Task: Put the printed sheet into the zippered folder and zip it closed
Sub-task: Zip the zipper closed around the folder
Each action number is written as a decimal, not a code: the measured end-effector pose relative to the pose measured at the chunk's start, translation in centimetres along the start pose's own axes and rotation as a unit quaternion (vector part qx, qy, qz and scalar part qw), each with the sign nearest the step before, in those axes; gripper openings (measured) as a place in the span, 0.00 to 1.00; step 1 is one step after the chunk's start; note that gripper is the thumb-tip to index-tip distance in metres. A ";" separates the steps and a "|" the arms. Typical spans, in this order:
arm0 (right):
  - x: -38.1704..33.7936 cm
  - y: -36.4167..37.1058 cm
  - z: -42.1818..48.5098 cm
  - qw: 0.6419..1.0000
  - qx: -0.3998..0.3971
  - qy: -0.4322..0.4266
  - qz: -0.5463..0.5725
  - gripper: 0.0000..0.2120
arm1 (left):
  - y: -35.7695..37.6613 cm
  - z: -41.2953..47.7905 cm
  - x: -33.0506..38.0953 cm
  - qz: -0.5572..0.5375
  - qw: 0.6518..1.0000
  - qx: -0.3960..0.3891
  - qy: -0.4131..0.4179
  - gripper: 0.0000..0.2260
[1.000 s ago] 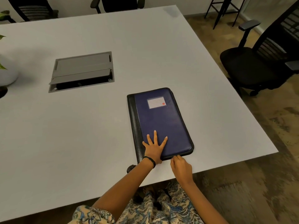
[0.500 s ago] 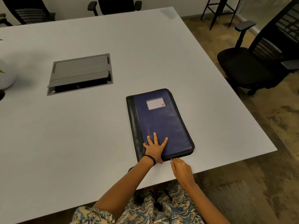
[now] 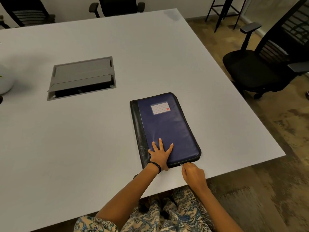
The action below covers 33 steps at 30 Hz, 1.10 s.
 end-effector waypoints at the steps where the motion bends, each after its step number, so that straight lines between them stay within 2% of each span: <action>1: 0.7 -0.2 0.0 1.000 0.001 0.007 -0.001 0.15 | 0.0 0.0 0.0 0.004 1.000 -0.001 0.001 0.48; 7: 6.5 -1.9 0.1 0.997 -0.002 0.071 -0.010 0.14 | 0.1 -0.1 0.1 0.022 1.000 0.000 0.004 0.48; 16: 9.3 -2.7 3.3 0.997 -0.025 0.065 -0.038 0.15 | 0.3 -0.1 0.2 0.061 0.998 0.009 0.012 0.45; 20: 9.3 -2.2 4.0 0.997 -0.053 0.061 -0.013 0.10 | 0.6 -0.7 0.2 0.109 0.994 0.024 0.005 0.43; 23: 11.7 -2.5 5.6 0.995 -0.041 0.069 0.058 0.05 | -0.6 0.9 1.9 0.160 0.986 0.037 0.024 0.42; 25: 11.6 -2.6 5.6 0.992 -0.039 0.074 0.098 0.05 | -1.4 0.6 3.5 0.184 0.977 0.058 0.087 0.40; 27: 11.2 -1.9 5.5 0.986 -0.057 0.071 0.137 0.06 | -1.9 0.2 6.5 0.179 0.960 0.088 0.199 0.33; 30: 11.1 -1.2 5.8 0.980 -0.083 0.067 0.169 0.06 | -2.9 -0.5 11.0 0.204 0.901 0.141 0.355 0.22; 33: 11.9 -0.7 6.7 0.972 -0.115 0.068 0.195 0.06 | -4.1 0.4 13.2 0.237 0.869 0.179 0.396 0.16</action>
Point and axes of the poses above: each hand's wrist, its own z-axis towards the middle knuckle, its own y-axis out of the palm, x = y × z, the point moved 9 cm from there along z, towards the middle knuckle, and after that the axes turned 3 degrees about z, right-handed, at the moved point
